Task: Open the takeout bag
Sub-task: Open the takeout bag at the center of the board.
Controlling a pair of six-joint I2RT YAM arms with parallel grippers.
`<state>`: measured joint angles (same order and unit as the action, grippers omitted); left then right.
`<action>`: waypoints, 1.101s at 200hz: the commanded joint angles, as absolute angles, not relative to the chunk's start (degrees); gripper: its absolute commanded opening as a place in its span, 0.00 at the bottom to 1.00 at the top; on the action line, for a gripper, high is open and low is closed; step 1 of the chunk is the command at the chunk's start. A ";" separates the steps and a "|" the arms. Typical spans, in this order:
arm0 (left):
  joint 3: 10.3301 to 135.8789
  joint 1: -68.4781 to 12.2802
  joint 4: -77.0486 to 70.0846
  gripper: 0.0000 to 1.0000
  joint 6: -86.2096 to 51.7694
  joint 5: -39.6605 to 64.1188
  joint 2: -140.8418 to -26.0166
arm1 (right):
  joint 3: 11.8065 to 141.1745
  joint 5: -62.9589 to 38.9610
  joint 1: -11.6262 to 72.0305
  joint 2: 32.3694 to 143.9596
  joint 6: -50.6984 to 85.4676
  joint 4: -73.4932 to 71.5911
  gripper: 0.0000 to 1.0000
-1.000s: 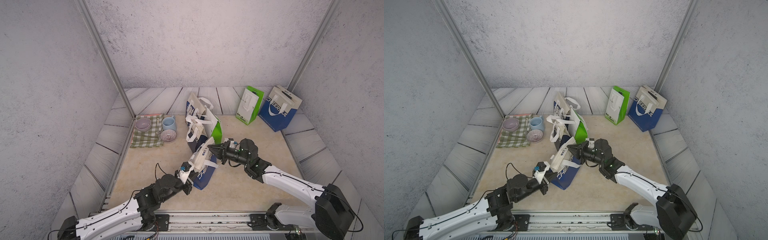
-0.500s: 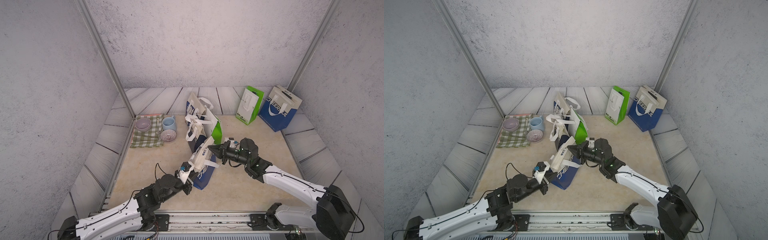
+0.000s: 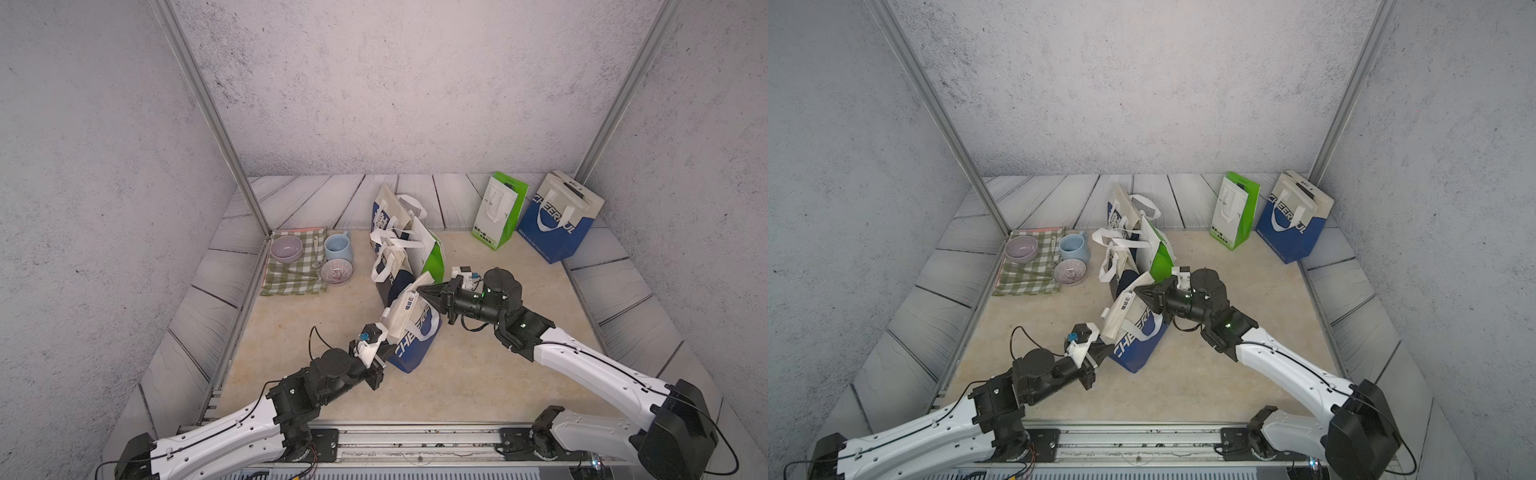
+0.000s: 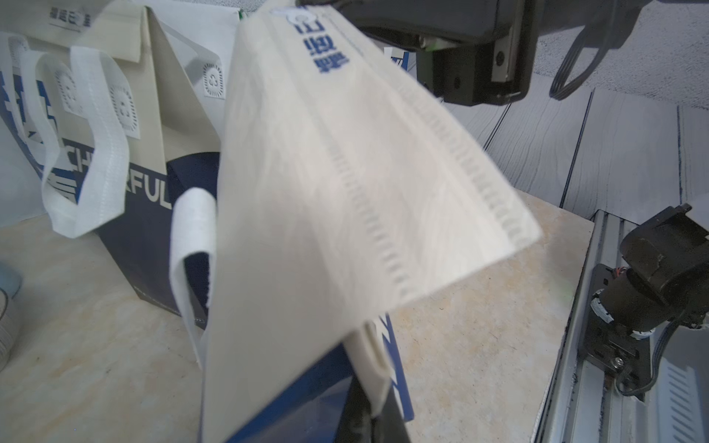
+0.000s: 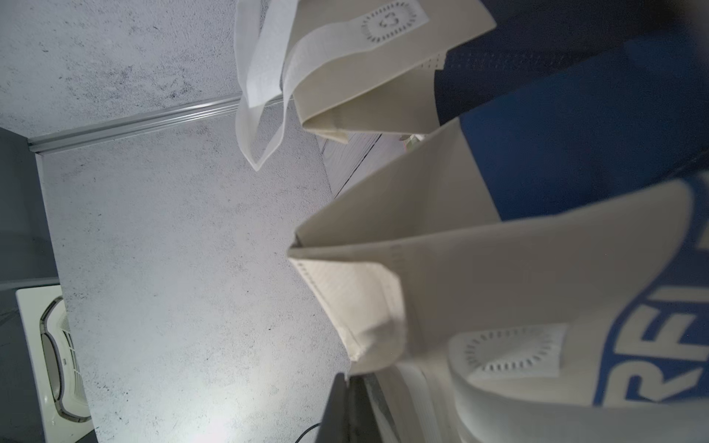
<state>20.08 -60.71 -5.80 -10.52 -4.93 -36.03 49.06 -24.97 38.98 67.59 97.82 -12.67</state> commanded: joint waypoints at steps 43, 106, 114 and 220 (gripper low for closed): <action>20.05 -60.56 -1.24 0.00 -10.21 -3.91 -35.78 | 52.56 -23.55 38.41 65.74 93.57 -13.59 0.00; 20.22 -60.57 -0.97 0.00 -10.17 -3.78 -35.68 | 64.39 -23.98 37.97 67.40 76.12 3.71 0.00; 20.25 -60.56 -1.11 0.00 -10.16 -3.86 -35.69 | 65.56 -24.10 38.00 68.14 73.95 5.96 0.00; 21.05 -60.56 -1.00 0.00 -10.43 -3.70 -35.48 | 70.75 -28.38 35.02 66.23 36.29 17.26 0.61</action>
<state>20.10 -60.75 -3.84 -10.50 -4.27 -35.99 68.03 -27.22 36.18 69.84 58.87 11.03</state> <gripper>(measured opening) 0.047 0.590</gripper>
